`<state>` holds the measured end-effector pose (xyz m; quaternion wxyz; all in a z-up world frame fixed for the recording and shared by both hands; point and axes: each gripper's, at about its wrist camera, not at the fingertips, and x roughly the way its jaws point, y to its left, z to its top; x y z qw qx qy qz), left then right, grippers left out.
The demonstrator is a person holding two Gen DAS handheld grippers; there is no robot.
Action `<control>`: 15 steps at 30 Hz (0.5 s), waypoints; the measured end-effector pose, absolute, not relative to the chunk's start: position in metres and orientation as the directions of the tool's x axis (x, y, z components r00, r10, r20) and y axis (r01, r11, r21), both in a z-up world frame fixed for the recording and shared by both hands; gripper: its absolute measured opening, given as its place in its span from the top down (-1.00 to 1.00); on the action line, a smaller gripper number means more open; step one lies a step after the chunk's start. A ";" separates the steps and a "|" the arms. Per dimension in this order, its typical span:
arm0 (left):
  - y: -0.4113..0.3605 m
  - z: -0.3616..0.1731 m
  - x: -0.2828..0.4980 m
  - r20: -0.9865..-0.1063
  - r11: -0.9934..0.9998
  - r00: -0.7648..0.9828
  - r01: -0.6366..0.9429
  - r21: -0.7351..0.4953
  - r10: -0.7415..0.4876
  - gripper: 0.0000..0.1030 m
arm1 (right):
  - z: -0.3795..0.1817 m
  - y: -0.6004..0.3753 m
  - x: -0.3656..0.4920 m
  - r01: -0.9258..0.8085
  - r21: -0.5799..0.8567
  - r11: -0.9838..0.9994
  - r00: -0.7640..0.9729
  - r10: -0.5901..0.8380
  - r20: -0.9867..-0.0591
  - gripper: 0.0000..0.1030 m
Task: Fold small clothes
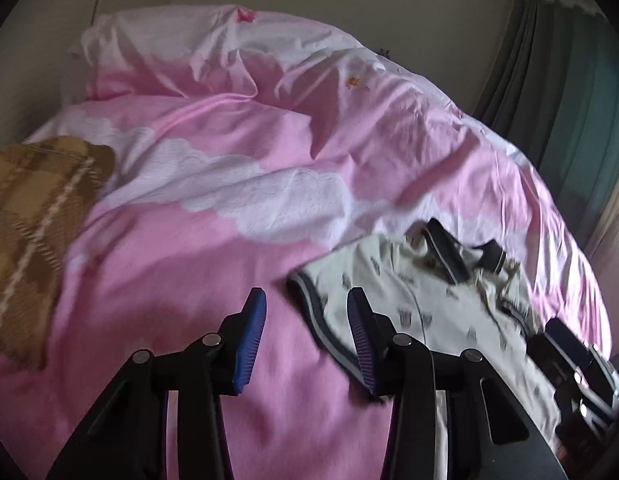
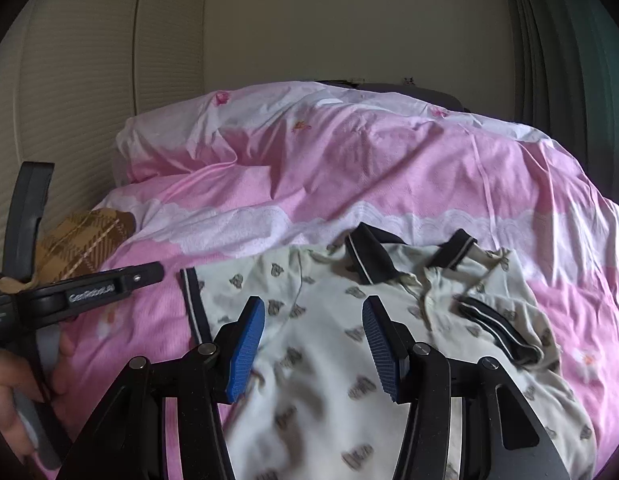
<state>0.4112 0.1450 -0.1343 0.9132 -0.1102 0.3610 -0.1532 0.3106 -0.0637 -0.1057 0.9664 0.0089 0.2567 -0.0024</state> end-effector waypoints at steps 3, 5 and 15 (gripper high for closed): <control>0.142 -0.149 0.437 -0.641 0.914 0.660 0.200 -0.354 -0.393 0.26 | -0.106 -0.062 0.322 0.018 0.036 0.999 0.869 0.003 -0.495 -0.01; 0.140 -0.159 0.447 -0.656 0.907 0.634 0.206 -0.366 -0.409 0.36 | -0.107 -0.063 0.329 0.023 0.041 0.999 0.868 0.001 -0.497 -0.01; 0.143 -0.170 0.448 -0.650 0.890 0.622 0.193 -0.414 -0.437 0.87 | -0.116 -0.082 0.335 0.057 0.064 0.996 0.857 -0.016 -0.515 -0.01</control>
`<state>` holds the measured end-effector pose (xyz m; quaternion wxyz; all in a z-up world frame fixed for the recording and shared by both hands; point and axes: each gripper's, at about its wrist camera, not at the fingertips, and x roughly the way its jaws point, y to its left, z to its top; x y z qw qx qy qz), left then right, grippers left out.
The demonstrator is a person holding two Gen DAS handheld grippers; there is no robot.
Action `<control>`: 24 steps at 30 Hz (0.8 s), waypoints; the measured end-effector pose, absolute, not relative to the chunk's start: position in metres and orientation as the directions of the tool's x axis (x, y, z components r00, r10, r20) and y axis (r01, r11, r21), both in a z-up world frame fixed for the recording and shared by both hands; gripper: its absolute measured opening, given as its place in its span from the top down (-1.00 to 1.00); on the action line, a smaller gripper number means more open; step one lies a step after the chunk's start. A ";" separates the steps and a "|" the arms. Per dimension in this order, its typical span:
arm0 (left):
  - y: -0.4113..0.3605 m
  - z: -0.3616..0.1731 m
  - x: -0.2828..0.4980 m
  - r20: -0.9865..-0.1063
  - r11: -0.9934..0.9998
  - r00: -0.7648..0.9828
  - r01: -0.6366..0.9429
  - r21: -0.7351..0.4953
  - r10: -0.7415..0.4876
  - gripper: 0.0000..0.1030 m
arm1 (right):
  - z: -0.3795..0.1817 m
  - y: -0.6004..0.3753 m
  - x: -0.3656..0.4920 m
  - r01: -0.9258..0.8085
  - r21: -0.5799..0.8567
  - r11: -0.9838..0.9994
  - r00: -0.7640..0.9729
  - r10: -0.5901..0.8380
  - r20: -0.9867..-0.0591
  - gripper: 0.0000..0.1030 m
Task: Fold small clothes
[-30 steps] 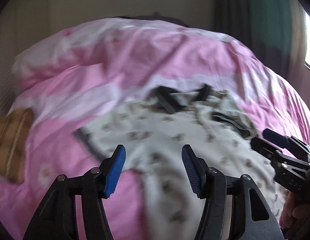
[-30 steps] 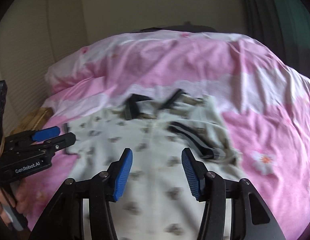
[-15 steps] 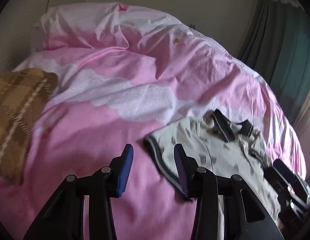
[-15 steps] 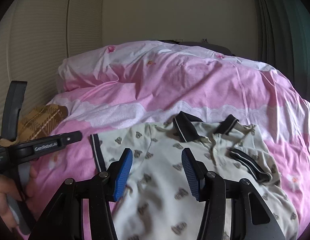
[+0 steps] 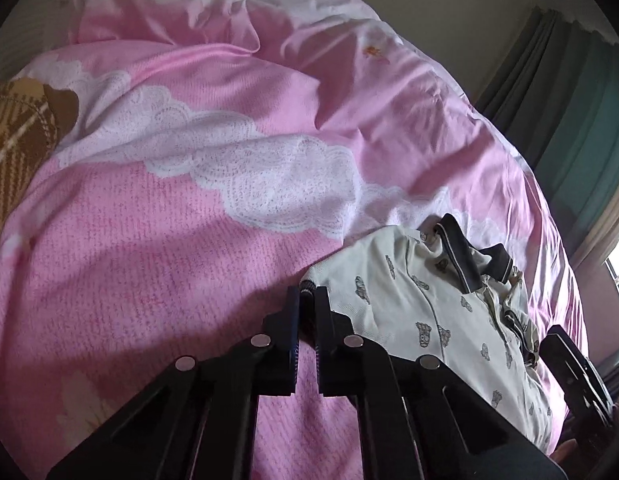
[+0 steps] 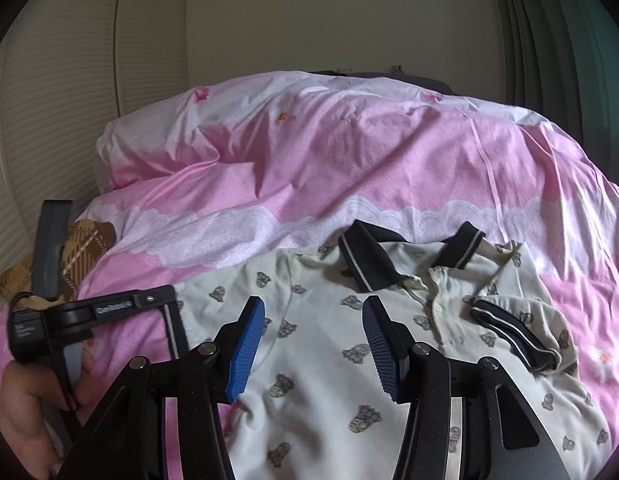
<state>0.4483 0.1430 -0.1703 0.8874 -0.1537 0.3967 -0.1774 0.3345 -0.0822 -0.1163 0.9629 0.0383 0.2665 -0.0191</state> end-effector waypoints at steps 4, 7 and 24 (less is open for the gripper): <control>0.133 -0.149 0.439 -0.636 0.903 0.652 0.203 -0.378 -0.413 0.89 | -0.113 -0.105 0.327 0.088 0.083 0.993 0.858 -0.033 -0.512 -0.01; 0.116 -0.126 0.434 -0.619 0.905 0.667 0.227 -0.361 -0.414 0.90 | -0.109 -0.126 0.317 0.114 0.098 0.989 0.865 -0.050 -0.500 -0.01; -0.092 -0.109 0.433 -0.713 0.873 0.540 0.435 -0.220 -0.448 0.90 | -0.126 -0.266 0.270 0.258 0.264 0.929 0.854 -0.091 -0.512 -0.01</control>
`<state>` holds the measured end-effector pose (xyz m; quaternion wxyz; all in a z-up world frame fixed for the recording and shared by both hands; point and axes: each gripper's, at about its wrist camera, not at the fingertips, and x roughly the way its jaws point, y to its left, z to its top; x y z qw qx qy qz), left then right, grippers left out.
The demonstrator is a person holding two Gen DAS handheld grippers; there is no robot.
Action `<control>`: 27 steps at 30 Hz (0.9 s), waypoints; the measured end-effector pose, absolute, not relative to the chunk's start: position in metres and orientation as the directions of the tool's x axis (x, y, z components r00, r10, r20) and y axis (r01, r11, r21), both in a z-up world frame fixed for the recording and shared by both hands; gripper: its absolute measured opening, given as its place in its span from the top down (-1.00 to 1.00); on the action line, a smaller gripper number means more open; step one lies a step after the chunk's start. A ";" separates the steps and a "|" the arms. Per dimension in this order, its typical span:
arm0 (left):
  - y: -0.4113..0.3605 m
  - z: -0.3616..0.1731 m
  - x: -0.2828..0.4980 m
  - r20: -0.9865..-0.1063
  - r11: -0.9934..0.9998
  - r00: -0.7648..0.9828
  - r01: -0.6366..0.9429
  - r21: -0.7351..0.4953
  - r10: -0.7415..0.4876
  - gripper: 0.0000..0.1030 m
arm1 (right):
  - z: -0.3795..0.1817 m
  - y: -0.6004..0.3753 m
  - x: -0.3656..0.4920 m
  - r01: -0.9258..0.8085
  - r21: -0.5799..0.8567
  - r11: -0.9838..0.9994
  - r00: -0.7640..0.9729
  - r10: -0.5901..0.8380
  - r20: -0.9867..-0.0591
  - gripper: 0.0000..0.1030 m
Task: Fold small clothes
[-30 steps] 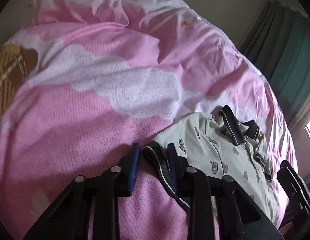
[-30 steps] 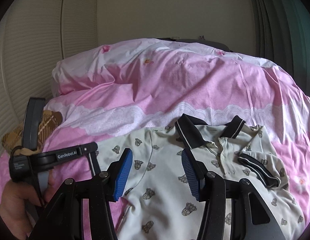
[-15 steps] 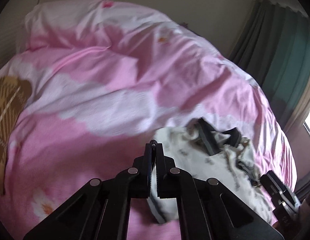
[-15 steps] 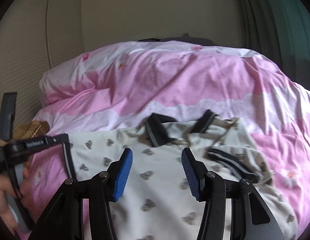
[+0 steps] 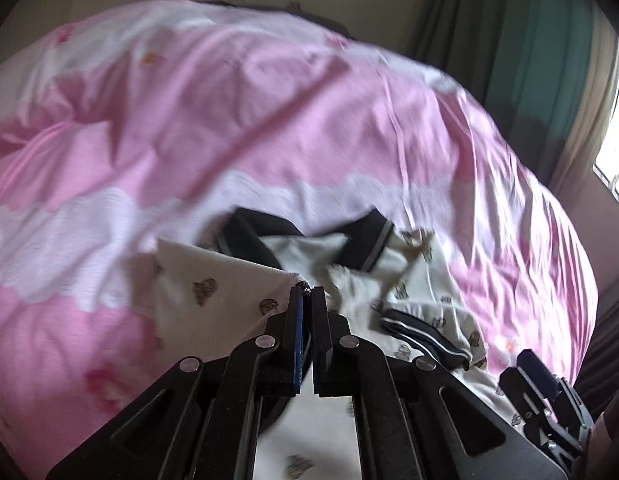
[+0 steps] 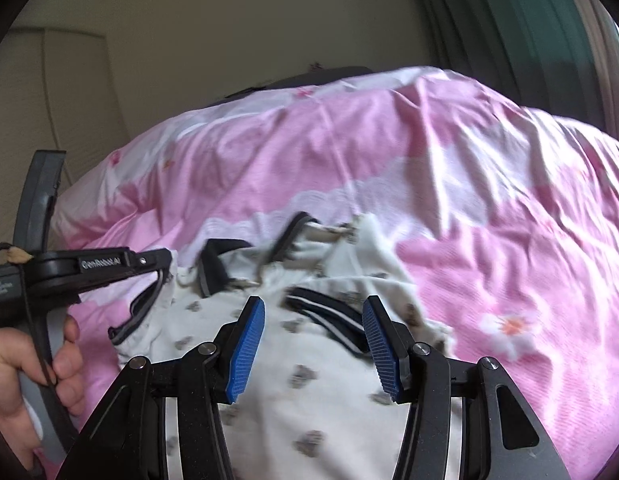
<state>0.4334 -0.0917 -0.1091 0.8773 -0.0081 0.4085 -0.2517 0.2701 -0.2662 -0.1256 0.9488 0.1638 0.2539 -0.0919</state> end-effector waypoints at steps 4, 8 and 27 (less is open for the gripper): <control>-0.118 -0.135 0.432 -0.750 0.876 0.530 0.462 -0.137 -0.397 0.88 | -0.139 -0.285 0.267 0.288 0.304 0.908 0.845 -0.092 -0.527 -0.01; -0.110 -0.140 0.423 -0.758 0.882 0.531 0.457 -0.120 -0.379 0.70 | -0.143 -0.283 0.266 0.260 0.310 0.914 0.850 -0.065 -0.522 -0.01; -0.010 -0.178 0.375 -0.796 0.947 0.563 0.319 -0.037 -0.221 0.28 | -0.145 -0.229 0.264 0.137 0.234 0.963 0.853 0.005 -0.521 -0.01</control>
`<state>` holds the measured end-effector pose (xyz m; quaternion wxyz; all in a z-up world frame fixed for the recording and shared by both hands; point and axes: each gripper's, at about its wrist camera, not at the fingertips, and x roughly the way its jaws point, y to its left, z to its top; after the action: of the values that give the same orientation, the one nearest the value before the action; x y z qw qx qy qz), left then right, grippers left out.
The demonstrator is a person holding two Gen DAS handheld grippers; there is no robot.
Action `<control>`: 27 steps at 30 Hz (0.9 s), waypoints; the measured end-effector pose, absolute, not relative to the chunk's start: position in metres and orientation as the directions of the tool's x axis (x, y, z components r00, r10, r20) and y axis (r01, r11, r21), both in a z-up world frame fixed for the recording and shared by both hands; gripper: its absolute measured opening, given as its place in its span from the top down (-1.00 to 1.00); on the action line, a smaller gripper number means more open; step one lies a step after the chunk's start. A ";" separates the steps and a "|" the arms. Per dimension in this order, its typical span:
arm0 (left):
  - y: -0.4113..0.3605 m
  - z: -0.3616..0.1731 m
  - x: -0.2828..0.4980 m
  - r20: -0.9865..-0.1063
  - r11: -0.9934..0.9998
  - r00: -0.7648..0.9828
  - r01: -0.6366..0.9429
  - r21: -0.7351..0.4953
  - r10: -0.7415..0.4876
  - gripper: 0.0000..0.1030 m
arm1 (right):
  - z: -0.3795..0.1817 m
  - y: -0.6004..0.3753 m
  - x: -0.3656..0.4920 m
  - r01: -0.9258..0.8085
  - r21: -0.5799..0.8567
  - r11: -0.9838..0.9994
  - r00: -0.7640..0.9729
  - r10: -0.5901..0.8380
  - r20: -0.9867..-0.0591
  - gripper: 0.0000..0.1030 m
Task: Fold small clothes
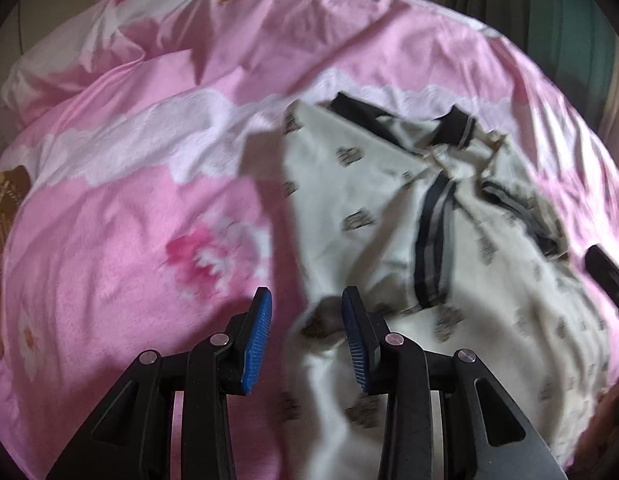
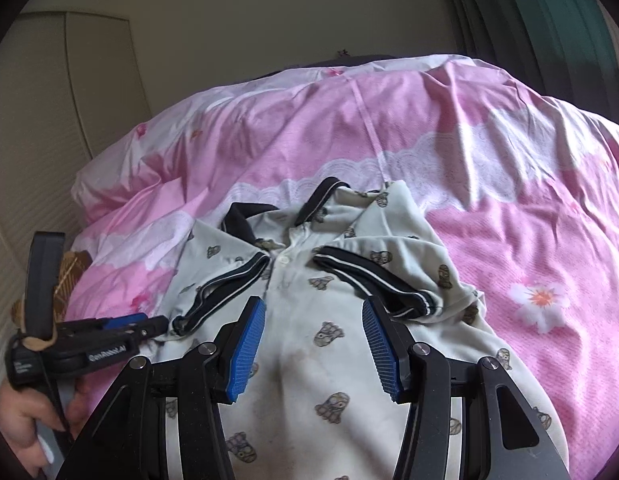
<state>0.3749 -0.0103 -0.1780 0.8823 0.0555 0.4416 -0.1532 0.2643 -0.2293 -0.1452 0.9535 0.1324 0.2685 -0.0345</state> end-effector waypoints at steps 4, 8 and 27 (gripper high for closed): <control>0.007 -0.185 0.377 -0.797 0.960 0.564 0.270 -0.071 -0.218 0.26 | -0.148 -0.225 0.266 0.131 0.226 0.965 0.847 0.010 -0.532 -0.01; 0.015 -0.180 0.368 -0.777 0.959 0.584 0.267 -0.092 -0.237 0.26 | -0.148 -0.225 0.266 0.133 0.222 0.966 0.846 0.007 -0.534 -0.01; 0.037 -0.148 0.153 -0.665 0.989 0.735 0.139 -0.041 -0.131 -0.18 | -0.156 -0.295 0.087 0.339 0.111 0.934 0.782 -0.214 -0.585 -0.31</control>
<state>0.1534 0.0370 -0.1480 0.9315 0.0056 0.3564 -0.0727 0.0868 -0.2946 -0.1557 0.9381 0.1055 0.2951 -0.1474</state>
